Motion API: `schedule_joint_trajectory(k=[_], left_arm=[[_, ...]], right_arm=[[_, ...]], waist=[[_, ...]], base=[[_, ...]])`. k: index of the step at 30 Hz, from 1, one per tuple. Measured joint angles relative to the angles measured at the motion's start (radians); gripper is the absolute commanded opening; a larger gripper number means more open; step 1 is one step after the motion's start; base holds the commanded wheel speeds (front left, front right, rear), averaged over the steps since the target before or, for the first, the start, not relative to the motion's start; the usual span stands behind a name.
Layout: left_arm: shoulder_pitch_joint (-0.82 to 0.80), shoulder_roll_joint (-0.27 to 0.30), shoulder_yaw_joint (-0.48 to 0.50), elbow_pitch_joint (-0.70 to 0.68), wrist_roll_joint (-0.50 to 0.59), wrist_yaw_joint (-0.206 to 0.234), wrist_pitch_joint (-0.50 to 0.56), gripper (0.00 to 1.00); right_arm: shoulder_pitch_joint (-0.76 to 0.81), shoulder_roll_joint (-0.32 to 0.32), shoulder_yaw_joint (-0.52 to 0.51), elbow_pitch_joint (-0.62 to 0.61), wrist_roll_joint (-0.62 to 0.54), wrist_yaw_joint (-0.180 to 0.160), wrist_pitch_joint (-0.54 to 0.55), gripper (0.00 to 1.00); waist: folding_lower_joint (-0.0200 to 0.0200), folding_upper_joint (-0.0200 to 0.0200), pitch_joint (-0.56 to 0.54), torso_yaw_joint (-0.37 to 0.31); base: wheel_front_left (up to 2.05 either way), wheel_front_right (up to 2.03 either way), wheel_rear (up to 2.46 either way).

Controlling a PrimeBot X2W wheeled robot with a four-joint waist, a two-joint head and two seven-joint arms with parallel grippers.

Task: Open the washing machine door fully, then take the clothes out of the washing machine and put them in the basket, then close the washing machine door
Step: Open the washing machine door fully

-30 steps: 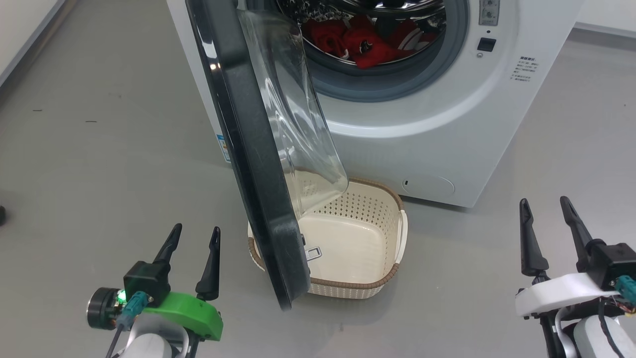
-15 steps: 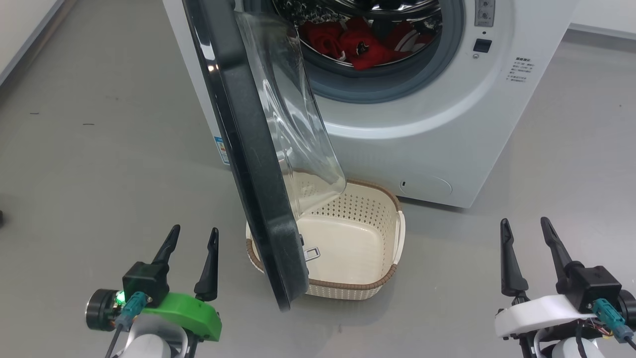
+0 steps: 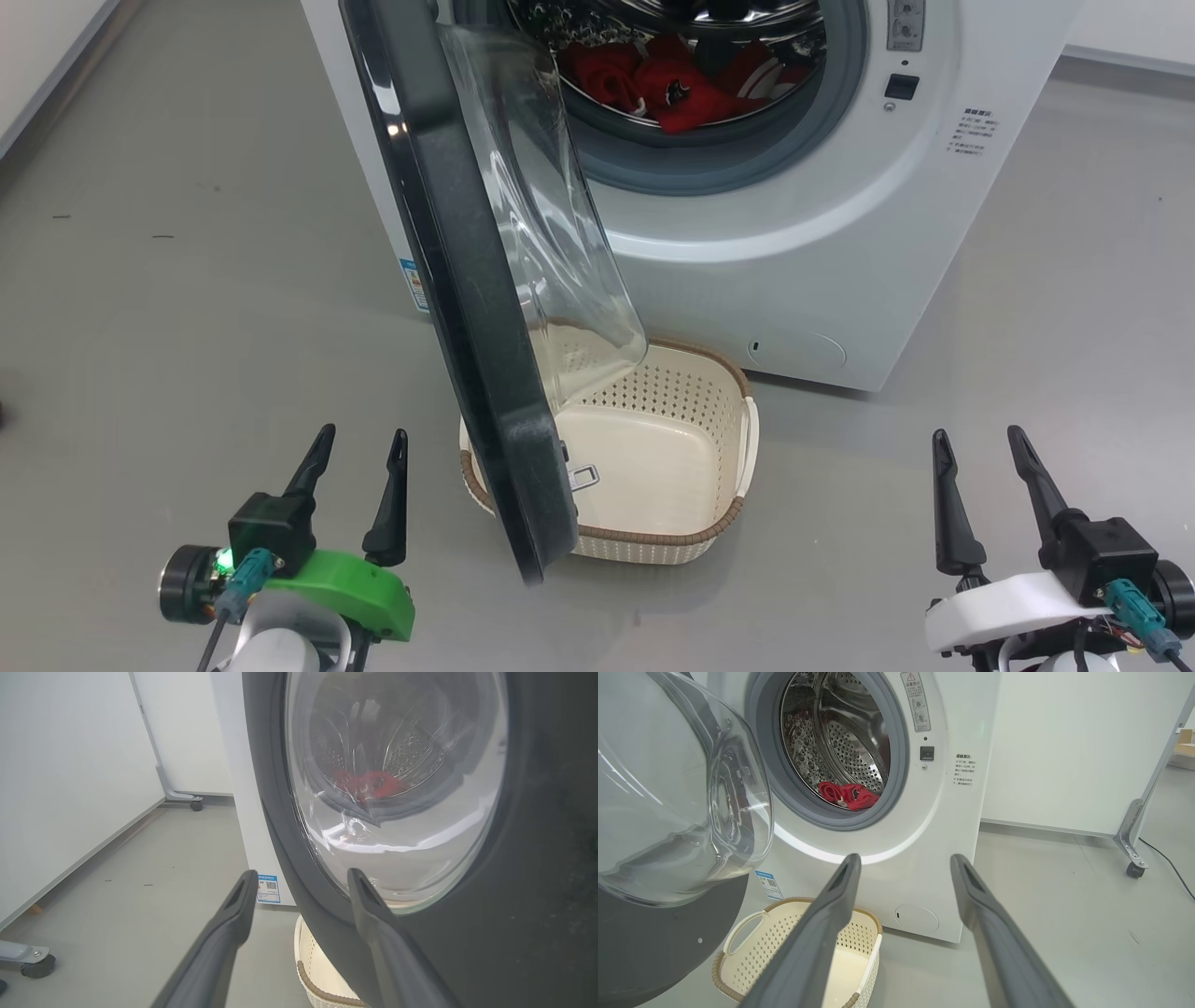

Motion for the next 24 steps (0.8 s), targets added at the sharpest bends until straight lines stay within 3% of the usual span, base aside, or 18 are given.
schedule_joint_trajectory(k=[6, 7, 9, 24], left_arm=[[0.000, 0.000, -0.002, 0.001, 0.000, 0.000, 0.000, 0.99], [0.000, 0.000, -0.002, 0.002, 0.000, 0.000, 0.000, 0.79], [0.000, 0.000, -0.003, 0.007, 0.000, 0.000, 0.000, 0.00], [0.001, 0.000, -0.009, -0.006, 0.000, 0.000, 0.000, 0.00]], right_arm=[[0.001, 0.007, -0.017, 0.000, -0.007, 0.012, 0.000, 1.00], [0.001, 0.008, -0.020, 0.000, -0.008, 0.018, 0.000, 1.00], [0.004, 0.012, -0.025, 0.000, -0.008, 0.020, 0.000, 1.00], [0.019, 0.030, -0.059, 0.000, -0.025, 0.049, 0.000, 1.00]], waist=[[0.0000, 0.0000, -0.005, 0.003], [0.0000, 0.0000, -0.006, 0.004], [0.0000, 0.0000, -0.010, 0.005], [0.0000, 0.0000, -0.018, 0.025]], base=[[0.00, 0.00, 0.00], [0.00, 0.00, 0.00], [0.00, 0.00, 0.00], [0.00, 0.00, 0.00]])
